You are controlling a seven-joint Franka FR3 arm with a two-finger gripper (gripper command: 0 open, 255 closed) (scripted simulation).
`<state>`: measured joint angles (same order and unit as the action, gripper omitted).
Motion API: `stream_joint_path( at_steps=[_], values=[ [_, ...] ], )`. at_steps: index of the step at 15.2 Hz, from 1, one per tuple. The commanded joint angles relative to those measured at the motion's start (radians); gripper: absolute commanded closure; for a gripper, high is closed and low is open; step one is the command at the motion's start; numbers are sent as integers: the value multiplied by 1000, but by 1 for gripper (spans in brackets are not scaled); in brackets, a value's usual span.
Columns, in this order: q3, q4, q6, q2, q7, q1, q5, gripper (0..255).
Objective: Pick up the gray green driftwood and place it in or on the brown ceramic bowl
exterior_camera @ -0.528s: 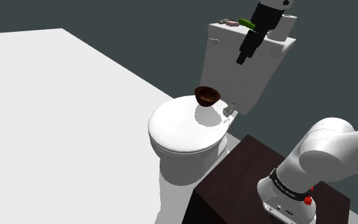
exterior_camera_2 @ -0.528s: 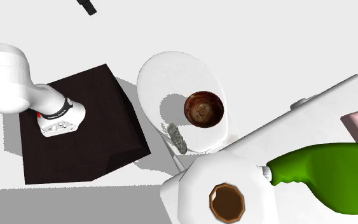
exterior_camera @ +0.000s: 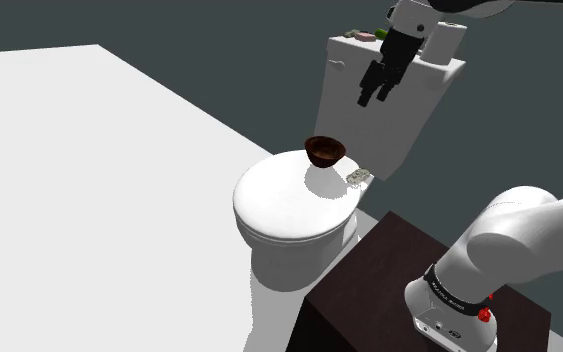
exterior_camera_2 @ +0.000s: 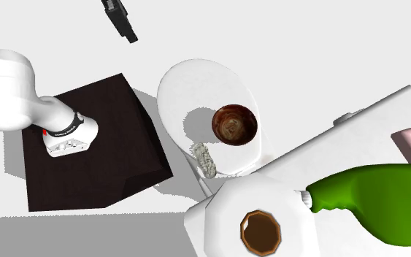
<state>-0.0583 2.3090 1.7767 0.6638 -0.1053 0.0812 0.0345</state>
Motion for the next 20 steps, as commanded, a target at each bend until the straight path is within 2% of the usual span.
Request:
stream_joint_path(
  at_steps=[1,12,20],
  values=[
    [-29,23,59,-36,10,22,6,0],
    [-173,60,340,-291,51,107,96,0],
    [-282,44,512,-515,17,140,253,0]
  ],
)
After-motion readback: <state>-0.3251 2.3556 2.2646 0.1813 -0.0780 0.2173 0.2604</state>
